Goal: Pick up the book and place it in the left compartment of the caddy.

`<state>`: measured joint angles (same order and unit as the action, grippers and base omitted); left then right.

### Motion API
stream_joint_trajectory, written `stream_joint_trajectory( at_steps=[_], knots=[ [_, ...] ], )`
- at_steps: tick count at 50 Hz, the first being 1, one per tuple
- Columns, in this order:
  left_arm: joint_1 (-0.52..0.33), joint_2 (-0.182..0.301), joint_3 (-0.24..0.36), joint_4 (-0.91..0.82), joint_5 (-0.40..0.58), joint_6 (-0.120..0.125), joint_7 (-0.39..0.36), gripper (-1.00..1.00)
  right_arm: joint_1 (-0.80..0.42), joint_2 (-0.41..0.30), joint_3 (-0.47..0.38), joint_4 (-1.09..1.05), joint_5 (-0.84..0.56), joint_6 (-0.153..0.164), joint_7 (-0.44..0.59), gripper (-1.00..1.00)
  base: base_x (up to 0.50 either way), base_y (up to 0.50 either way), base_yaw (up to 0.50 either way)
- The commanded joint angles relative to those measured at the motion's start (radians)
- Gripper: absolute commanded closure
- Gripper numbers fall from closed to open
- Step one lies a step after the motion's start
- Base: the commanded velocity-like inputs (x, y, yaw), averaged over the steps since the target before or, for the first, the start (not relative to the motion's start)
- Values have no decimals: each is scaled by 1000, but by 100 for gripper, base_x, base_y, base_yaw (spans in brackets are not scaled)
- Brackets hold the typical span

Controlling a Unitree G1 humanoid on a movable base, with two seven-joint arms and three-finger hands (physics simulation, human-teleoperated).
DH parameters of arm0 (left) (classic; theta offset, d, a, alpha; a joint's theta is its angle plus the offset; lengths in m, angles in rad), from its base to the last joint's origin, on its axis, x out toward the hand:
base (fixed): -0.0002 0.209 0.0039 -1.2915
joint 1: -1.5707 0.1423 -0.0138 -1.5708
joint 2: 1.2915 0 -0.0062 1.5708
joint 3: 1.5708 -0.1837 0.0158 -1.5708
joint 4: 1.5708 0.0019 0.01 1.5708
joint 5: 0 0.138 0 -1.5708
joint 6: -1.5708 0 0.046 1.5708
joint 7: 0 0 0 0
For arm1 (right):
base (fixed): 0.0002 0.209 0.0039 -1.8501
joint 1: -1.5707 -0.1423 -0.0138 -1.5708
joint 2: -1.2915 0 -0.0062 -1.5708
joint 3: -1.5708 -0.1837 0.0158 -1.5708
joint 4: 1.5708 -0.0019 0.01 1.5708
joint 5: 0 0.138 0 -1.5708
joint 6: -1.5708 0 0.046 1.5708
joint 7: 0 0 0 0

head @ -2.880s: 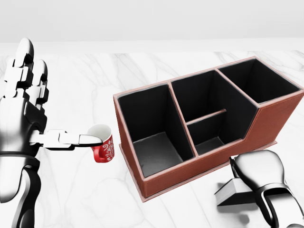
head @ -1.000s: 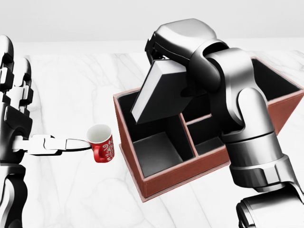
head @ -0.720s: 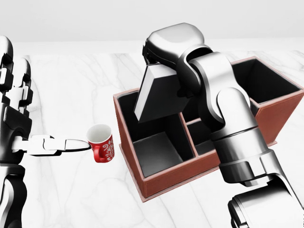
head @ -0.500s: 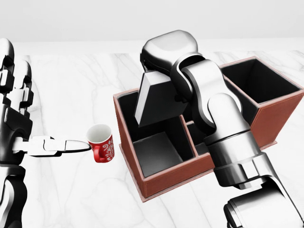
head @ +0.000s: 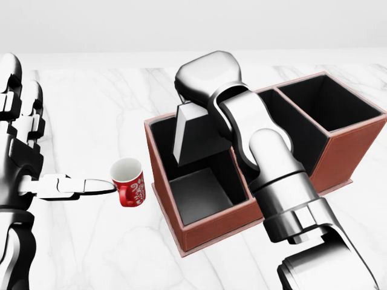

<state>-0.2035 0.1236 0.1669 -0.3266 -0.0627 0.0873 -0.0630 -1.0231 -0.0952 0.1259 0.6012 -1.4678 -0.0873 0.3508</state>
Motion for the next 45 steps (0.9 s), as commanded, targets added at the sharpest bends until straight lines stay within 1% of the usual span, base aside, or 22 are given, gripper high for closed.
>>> stream_joint_trajectory(
  at_steps=[1, 5, 20, 35, 45],
  knots=[
    [-2, 6, 7, 0, -9, 0, -4, -100, -34, 20, 5, 85, -51, 0, -101, 100, 0, 0, 0],
    [6, 7, 11, -9, -13, 0, -7, -100, -51, 32, 11, 132, -64, 0, -144, 100, 0, 0, 0],
    [41, -6, 6, -22, -5, 0, -13, -100, -21, 50, 27, 168, -97, 0, -205, 100, 0, 0, 0],
    [11, 0, 5, 9, -3, 0, -7, -100, -46, 59, 40, 305, -142, 0, -317, 100, 0, 0, 0],
    [22, -1, 5, 7, -5, 0, -9, -100, -21, 71, 47, 313, -140, 0, -338, 100, 0, 0, 0]
  ],
)
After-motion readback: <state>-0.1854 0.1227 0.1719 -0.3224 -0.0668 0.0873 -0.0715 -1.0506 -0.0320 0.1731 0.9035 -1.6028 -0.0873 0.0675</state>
